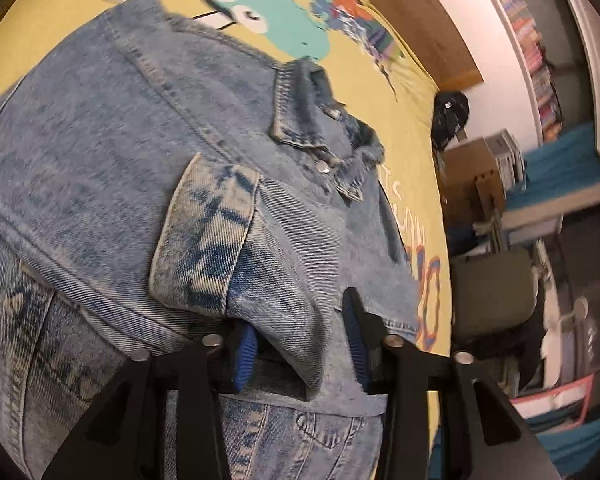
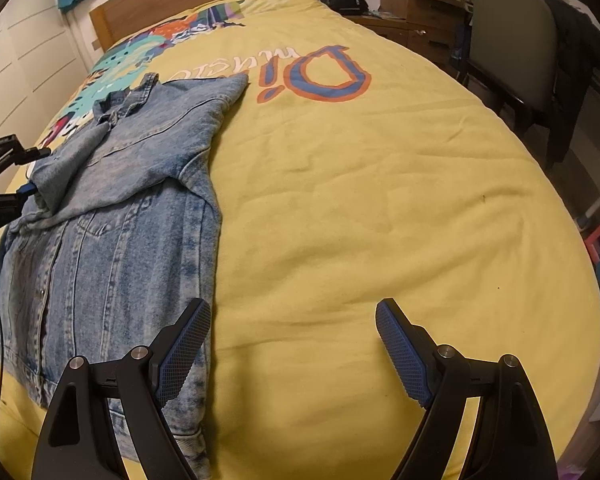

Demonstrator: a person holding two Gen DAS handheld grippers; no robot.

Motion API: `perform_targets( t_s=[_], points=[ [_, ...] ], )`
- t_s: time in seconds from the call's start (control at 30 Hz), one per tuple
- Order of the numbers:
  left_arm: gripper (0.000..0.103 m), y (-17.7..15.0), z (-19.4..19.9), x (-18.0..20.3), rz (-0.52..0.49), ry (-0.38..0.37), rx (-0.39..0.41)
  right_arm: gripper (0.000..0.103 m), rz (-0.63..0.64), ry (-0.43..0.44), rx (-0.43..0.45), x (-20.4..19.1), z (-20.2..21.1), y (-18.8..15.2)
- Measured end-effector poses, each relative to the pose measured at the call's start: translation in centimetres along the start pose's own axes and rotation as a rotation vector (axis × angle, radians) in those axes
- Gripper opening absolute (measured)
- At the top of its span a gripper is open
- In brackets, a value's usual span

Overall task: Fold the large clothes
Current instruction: 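Open the left tool on the sleeve and lift it away, then move both tools to the jacket hem and grasp it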

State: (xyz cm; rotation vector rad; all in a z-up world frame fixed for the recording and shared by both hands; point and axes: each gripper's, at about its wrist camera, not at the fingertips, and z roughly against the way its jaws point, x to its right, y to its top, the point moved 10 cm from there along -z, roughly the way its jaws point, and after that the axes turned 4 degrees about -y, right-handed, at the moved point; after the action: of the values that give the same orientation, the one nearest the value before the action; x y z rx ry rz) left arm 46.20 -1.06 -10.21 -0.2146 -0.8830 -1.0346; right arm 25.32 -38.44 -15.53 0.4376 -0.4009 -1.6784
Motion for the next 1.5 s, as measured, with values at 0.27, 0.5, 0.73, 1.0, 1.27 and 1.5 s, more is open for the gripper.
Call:
perform_targets(
  t_s=[0.27, 0.5, 0.73, 1.0, 1.27, 1.5],
  points=[
    [0.014, -1.8, -1.4, 3.7, -0.249, 0.094, -0.029, 0.086, -0.027, 0.008, -0.001, 1.3, -0.3, -0.4],
    [0.014, -5.9, -4.0, 6.8, -0.54, 0.201, -0.102, 0.086, -0.048, 0.008, -0.004, 2.3, -0.4, -0.7],
    [0.016, -11.2, -7.8, 7.1, -0.849, 0.338, -0.214, 0.086, -0.056, 0.009, -0.012, 2.7, -0.7, -0.9],
    [0.033, -14.5, -8.7, 7.8, -0.903, 0.268, -0.263, 0.086, -0.056, 0.007, -0.012, 2.7, -0.7, -0.9],
    [0.045, -11.3, -4.7, 8.5, -0.808, 0.207, -0.198, 0.086, -0.056, -0.001, 0.0, 2.3, -0.2, -0.3],
    [0.045, -6.9, -1.9, 3.9, -0.725, 0.305, -0.139, 0.086, -0.013, 0.0, 0.019, 0.1, 0.2, 1.4]
  ],
)
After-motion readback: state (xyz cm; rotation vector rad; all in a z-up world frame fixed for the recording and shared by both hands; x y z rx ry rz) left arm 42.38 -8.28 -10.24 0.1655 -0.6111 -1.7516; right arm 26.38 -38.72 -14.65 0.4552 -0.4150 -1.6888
